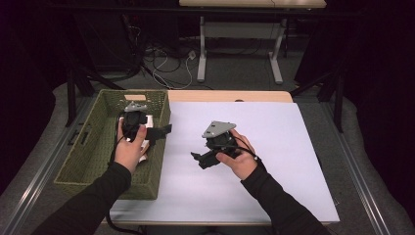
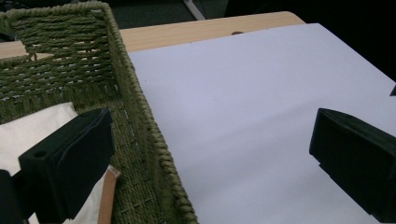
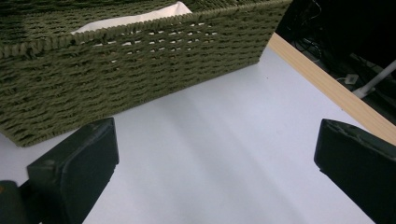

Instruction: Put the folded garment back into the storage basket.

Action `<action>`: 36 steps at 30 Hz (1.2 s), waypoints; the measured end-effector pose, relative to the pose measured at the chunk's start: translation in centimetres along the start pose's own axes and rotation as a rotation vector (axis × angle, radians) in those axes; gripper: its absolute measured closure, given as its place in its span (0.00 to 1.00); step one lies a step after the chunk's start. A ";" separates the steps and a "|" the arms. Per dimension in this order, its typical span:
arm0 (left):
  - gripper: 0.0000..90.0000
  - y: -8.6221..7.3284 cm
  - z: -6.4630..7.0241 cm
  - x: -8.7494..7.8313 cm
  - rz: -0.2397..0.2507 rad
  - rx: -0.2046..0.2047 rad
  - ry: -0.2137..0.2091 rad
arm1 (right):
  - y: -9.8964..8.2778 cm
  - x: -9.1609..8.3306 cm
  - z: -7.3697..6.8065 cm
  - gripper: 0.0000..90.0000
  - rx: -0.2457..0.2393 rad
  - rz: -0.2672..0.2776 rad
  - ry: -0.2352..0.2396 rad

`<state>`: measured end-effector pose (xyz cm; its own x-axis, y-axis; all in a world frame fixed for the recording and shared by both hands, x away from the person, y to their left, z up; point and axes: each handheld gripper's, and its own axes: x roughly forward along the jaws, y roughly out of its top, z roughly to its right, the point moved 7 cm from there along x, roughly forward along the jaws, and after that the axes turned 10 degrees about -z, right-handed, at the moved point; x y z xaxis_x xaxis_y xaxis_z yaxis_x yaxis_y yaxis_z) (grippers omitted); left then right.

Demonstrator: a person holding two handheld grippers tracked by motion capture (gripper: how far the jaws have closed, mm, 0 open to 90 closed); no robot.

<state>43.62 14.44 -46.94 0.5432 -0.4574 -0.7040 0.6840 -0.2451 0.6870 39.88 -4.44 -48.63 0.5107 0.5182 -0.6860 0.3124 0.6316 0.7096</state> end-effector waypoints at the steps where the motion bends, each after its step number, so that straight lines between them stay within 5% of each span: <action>1: 0.00 -0.1 0.3 0.0 0.005 0.008 -0.006 | -0.2 -0.2 0.2 0.00 0.003 -0.001 -0.005; 8: 0.00 -1.1 3.3 0.1 0.005 0.042 -0.062 | -1.9 -1.8 1.4 0.00 0.048 0.010 -0.028; 15: 0.02 -1.7 6.1 0.4 0.015 0.073 -0.073 | -3.6 -3.8 2.3 0.00 0.067 0.025 -0.067; 28: 0.02 -3.5 10.4 2.0 0.019 0.082 -0.165 | -7.4 -5.8 3.2 0.00 0.129 0.032 -0.097; 36: 0.02 -4.7 11.7 4.3 0.010 0.047 -0.242 | -9.6 -6.2 3.7 0.00 0.156 0.032 -0.117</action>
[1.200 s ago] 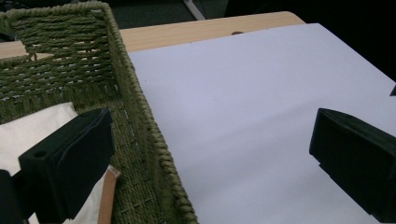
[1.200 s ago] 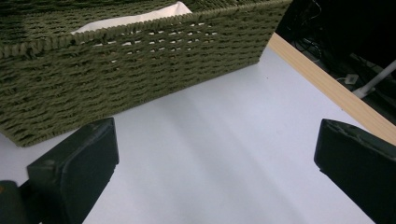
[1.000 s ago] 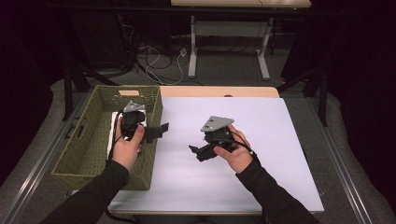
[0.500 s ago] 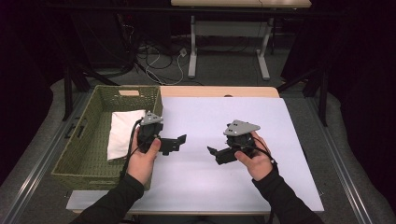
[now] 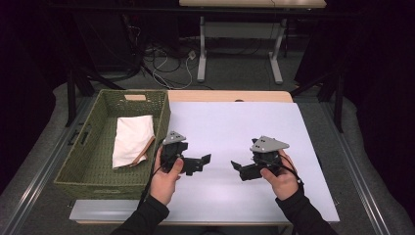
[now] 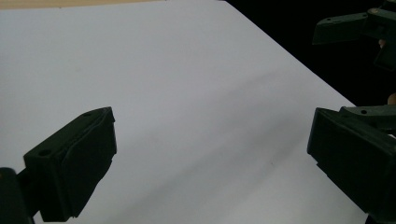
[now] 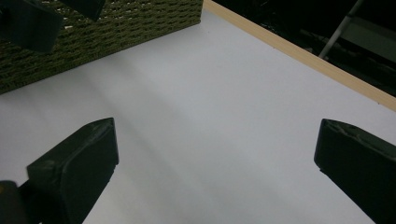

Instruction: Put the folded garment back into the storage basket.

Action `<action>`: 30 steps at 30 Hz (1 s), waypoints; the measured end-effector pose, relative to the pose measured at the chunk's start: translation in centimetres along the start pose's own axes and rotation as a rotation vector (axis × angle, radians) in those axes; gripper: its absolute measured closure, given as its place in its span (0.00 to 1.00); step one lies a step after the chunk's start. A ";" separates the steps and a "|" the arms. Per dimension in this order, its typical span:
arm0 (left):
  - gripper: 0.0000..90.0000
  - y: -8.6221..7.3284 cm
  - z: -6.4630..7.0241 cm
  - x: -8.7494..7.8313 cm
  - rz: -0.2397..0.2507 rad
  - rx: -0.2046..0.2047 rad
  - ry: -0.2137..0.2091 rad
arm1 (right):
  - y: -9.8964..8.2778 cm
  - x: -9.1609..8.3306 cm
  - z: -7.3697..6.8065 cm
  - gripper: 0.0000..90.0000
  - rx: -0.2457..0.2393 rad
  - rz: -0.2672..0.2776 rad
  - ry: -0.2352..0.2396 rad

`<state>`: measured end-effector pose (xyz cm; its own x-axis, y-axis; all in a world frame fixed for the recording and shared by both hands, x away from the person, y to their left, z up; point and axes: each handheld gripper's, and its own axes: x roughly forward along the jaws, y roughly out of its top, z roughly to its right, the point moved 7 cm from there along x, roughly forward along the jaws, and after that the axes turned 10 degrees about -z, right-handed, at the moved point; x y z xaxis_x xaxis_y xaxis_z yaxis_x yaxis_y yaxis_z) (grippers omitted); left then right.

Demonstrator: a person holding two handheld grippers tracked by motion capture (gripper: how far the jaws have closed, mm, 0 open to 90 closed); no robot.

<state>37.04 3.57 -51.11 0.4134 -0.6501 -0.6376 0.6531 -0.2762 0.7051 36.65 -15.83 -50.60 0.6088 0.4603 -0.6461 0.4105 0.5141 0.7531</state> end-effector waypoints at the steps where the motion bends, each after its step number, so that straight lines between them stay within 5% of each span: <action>1: 0.02 -0.2 0.0 0.3 -0.005 0.007 0.005 | -0.2 0.1 0.1 0.00 0.006 0.002 -0.003; 10: 0.02 -1.3 -0.8 1.8 -0.017 0.046 0.011 | -1.6 0.7 0.9 0.00 0.046 -0.008 -0.002; 30: 0.02 -3.5 -2.4 3.9 -0.019 0.030 -0.003 | -5.7 2.8 3.0 0.00 0.137 -0.042 -0.039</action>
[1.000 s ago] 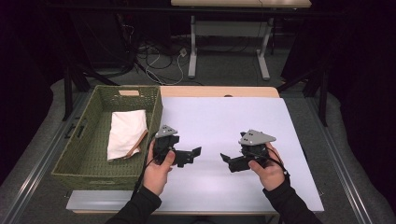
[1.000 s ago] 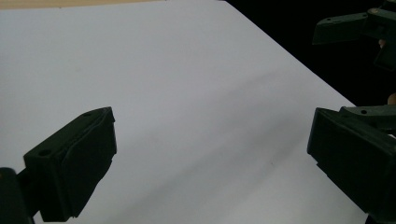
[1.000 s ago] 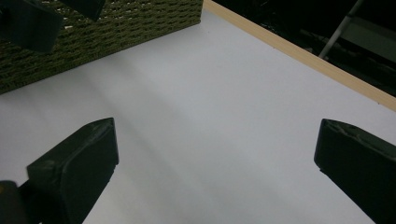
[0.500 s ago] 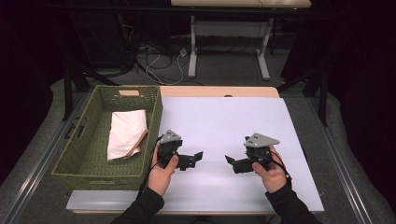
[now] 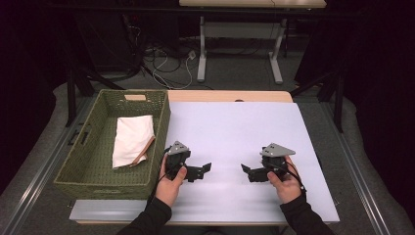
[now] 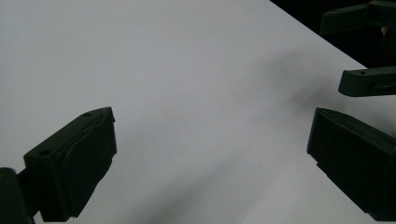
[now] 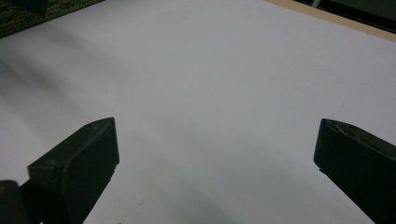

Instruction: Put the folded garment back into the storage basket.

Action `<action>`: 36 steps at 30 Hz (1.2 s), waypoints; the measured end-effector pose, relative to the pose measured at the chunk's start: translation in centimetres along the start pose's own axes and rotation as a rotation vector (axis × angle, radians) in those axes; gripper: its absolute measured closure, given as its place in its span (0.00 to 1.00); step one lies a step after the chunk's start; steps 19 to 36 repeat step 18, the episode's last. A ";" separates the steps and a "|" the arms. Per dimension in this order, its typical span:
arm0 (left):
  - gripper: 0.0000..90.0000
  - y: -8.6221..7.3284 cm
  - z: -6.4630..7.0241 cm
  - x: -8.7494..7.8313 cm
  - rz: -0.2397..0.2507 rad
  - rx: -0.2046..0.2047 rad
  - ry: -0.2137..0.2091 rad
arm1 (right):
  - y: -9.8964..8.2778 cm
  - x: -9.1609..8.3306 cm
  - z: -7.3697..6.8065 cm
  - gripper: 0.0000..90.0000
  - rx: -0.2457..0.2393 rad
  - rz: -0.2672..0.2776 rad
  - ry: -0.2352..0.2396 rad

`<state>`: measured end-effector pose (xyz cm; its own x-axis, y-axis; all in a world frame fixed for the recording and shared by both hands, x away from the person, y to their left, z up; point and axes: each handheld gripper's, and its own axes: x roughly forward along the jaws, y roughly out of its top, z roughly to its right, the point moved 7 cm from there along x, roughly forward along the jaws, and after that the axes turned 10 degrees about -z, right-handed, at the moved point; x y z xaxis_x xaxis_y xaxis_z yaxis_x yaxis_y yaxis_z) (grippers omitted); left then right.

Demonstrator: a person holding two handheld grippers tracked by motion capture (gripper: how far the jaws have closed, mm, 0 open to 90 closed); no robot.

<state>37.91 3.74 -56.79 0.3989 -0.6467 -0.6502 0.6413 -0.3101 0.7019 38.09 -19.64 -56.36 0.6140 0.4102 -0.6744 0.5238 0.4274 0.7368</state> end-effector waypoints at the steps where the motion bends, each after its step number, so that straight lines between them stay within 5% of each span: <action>1: 0.02 -0.1 0.0 0.0 -0.004 -0.002 -0.003 | -0.1 0.1 0.2 0.00 0.010 0.001 0.002; 9: 0.02 -0.5 -0.1 0.3 -0.007 -0.017 -0.006 | -0.9 0.7 1.3 0.00 0.079 -0.020 0.004; 36: 0.02 -0.4 -0.2 0.3 -0.005 -0.027 -0.013 | -1.1 0.9 1.5 0.00 0.083 -0.020 0.002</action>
